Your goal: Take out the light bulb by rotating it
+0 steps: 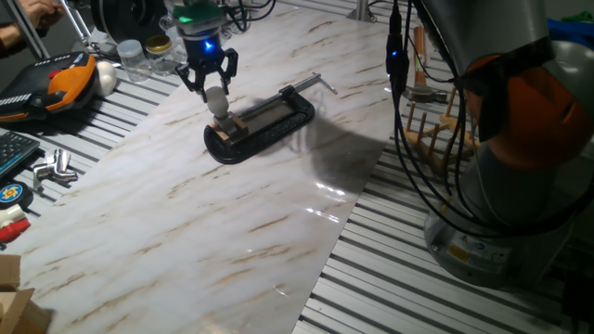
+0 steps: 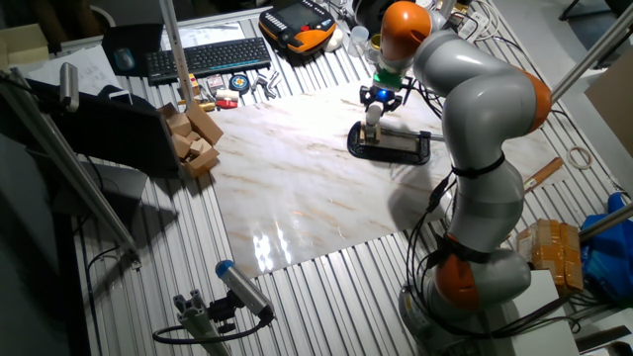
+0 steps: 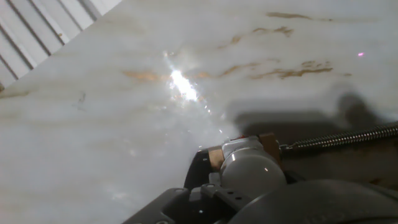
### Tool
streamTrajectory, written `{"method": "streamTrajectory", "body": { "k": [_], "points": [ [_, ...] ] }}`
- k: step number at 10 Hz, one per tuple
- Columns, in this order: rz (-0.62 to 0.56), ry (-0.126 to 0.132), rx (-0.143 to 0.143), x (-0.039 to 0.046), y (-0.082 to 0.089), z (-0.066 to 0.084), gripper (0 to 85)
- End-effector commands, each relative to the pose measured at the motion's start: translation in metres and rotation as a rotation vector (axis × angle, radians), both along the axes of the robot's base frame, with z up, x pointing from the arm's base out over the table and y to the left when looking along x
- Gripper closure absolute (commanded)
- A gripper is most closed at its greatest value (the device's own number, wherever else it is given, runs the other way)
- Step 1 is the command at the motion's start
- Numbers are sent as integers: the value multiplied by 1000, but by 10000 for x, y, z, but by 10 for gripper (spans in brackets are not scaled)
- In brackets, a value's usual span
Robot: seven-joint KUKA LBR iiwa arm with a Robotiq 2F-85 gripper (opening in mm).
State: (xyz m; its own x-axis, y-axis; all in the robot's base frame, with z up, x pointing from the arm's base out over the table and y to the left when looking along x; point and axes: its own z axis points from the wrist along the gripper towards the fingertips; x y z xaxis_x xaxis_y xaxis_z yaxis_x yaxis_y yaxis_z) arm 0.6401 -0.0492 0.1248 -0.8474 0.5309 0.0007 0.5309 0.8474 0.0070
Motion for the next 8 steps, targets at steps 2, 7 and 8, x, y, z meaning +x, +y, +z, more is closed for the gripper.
{"method": "streamTrajectory", "body": {
  "k": [2, 7, 8],
  "points": [
    [57, 2, -3, 0, -1, 4, 850],
    [65, 4, -13, 25, 18, 76, 850],
    [57, 6, -14, 40, 28, 110, 850]
  ]
}}
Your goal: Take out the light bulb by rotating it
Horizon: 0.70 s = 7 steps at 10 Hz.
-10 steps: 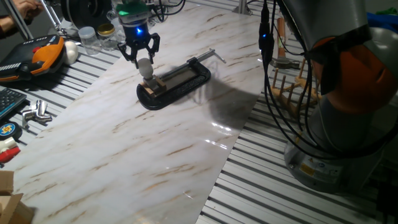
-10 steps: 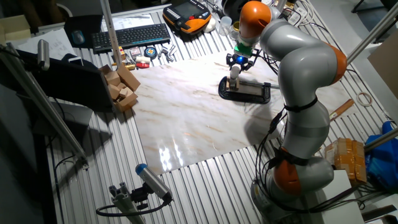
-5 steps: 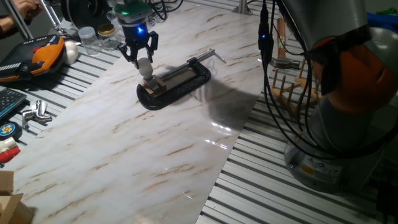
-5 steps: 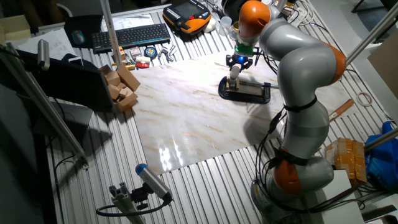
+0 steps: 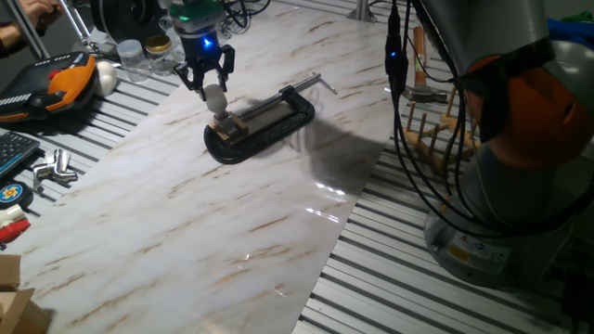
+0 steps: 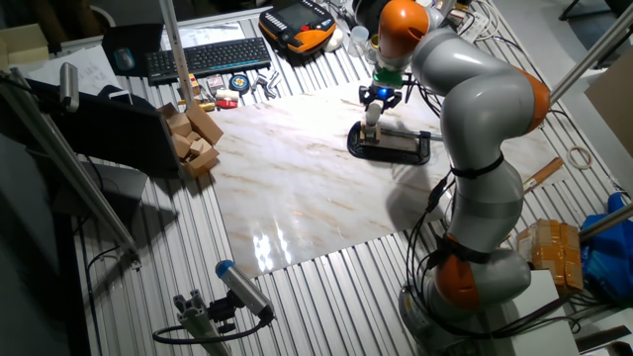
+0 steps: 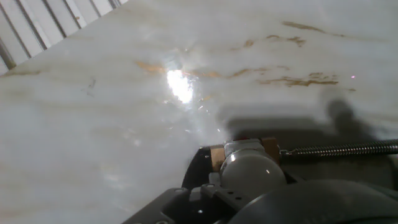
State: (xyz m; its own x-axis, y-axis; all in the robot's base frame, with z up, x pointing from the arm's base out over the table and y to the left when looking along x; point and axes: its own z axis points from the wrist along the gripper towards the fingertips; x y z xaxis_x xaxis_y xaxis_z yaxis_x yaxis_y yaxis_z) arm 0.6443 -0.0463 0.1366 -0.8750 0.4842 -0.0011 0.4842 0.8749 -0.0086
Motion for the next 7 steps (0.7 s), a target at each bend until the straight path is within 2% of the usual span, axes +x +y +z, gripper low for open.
{"method": "streamTrajectory", "body": {
  "k": [1, 4, 7],
  "points": [
    [-11, 1, -3, 13, 13, 36, 850],
    [-57, 5, 0, 69, 89, 152, 850],
    [-121, -18, 10, 148, 213, 200, 850]
  ]
}}
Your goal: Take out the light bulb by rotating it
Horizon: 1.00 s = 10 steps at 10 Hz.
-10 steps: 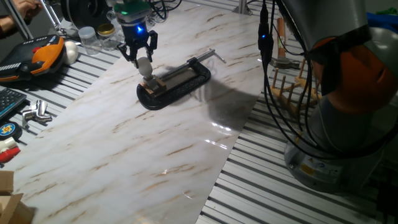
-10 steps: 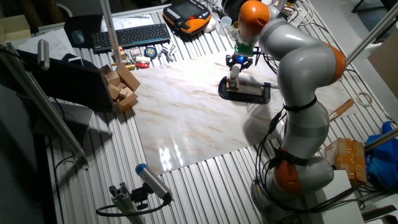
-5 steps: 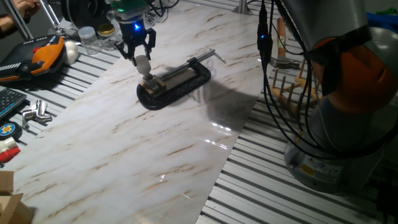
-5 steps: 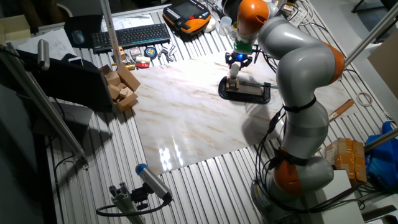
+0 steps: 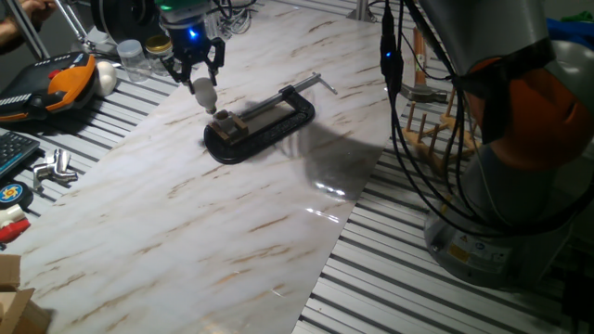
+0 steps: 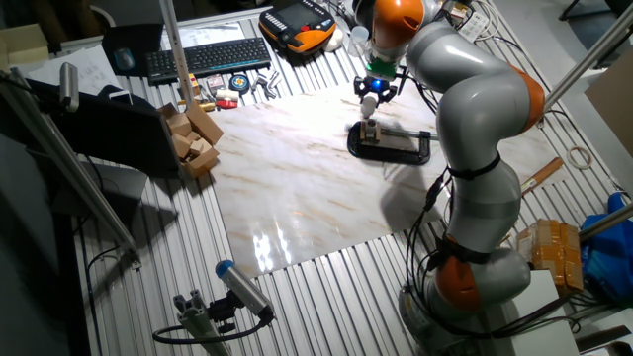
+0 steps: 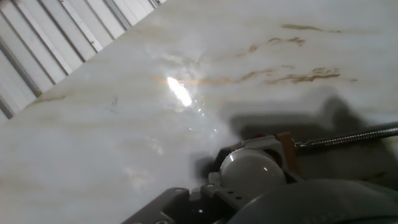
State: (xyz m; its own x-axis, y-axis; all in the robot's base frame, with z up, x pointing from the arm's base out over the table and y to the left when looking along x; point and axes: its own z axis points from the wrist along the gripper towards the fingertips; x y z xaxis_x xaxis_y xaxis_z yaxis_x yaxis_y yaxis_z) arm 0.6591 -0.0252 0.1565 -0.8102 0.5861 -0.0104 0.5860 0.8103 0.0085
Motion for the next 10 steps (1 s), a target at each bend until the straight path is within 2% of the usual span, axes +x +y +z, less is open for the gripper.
{"method": "streamTrajectory", "body": {
  "k": [1, 3, 6, 10],
  "points": [
    [-22, -5, -5, 21, 49, -2, 850],
    [-73, -4, -35, 28, 208, 17, 850],
    [-145, -16, -38, -1, 434, -55, 850],
    [-199, -43, -32, 3, 565, -208, 850]
  ]
}}
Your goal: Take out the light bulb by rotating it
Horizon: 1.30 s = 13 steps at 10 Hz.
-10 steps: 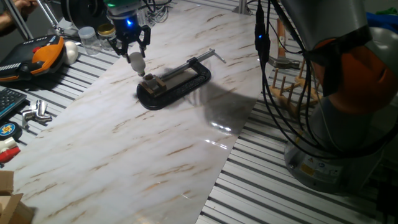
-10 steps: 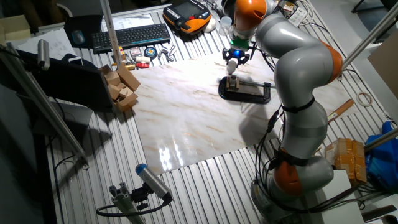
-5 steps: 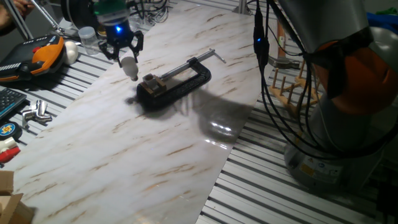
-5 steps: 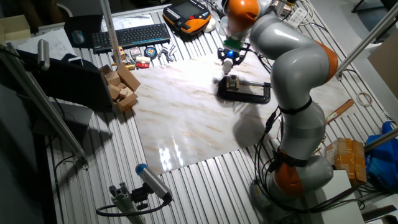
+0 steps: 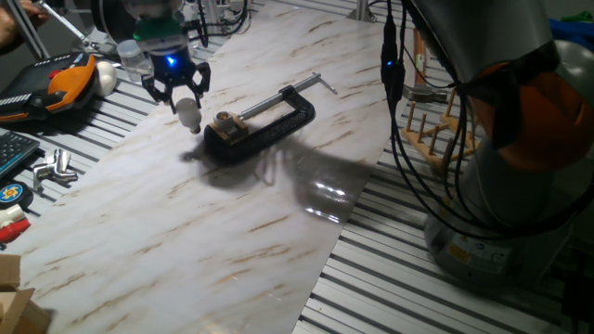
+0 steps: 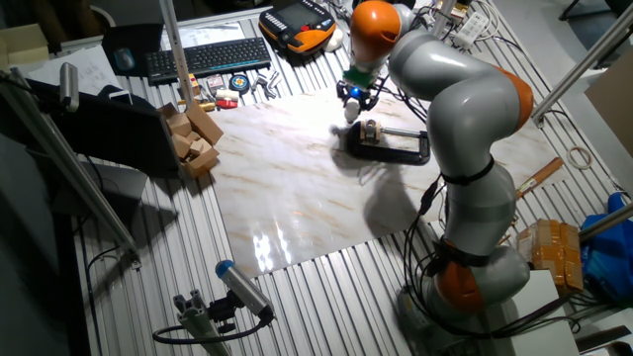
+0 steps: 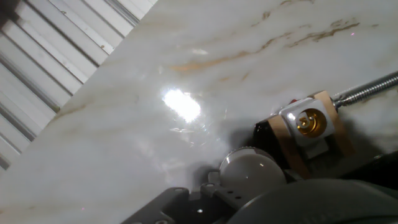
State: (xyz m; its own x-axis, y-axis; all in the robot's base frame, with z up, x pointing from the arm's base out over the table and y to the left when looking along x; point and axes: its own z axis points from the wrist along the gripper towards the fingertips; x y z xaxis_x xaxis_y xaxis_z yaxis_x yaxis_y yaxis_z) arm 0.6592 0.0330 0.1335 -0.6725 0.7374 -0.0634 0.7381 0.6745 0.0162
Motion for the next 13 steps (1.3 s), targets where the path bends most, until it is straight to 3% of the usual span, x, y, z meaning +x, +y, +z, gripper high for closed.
{"method": "streamTrajectory", "body": {
  "k": [1, 4, 13],
  "points": [
    [-4, -1, 1, -1, 6, -10, 850],
    [-32, -11, 14, -1, 61, -115, 850],
    [-162, -93, 8, 11, 147, -277, 850]
  ]
}}
